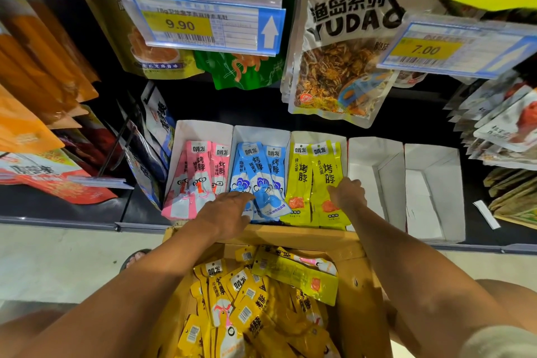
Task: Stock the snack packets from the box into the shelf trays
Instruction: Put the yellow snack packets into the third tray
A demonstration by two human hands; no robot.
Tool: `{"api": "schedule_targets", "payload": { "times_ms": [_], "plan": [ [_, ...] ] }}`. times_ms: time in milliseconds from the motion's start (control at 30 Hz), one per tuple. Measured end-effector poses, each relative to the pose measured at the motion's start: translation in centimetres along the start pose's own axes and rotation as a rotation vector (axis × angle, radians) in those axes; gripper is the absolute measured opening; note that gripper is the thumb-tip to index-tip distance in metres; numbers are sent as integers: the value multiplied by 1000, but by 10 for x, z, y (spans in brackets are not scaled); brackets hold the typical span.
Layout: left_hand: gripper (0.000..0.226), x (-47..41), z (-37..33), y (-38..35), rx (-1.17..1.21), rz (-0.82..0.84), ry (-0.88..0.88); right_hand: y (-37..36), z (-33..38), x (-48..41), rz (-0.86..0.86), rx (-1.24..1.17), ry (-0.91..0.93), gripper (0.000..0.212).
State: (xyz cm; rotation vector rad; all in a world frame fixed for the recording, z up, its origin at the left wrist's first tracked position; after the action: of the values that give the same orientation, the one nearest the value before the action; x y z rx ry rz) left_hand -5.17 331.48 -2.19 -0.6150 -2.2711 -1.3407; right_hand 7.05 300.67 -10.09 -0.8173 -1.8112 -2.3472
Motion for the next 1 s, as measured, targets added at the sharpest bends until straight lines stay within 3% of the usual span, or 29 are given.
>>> {"api": "schedule_targets", "payload": {
  "times_ms": [100,567,700,867,1000],
  "plan": [
    [63,-1,0,0,3,10,5,3,3,9,-74,41,33,56],
    [71,5,20,-30,-157,163,67,4,8,41,-29,-27,276,60],
    [85,15,27,-50,-265,225,85,9,16,75,-78,-94,404,53],
    [91,28,28,-63,-342,155,68,6,16,137,-236,-27,523,32],
    [83,26,31,-71,-378,107,67,-27,7,171,-144,110,580,13]
  ]
}}
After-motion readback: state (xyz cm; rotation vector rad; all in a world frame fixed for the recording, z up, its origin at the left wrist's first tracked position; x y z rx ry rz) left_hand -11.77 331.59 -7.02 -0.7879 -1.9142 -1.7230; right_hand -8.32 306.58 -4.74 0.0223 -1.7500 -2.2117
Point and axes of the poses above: each hand's wrist, its own x-axis away from the middle knuckle, its own y-axis out of the back of the hand, z = x × y, the point moved 7 cm from there along -x, towards the middle knuckle, and after that the axes turned 7 degrees about x, right-handed, at the moved point
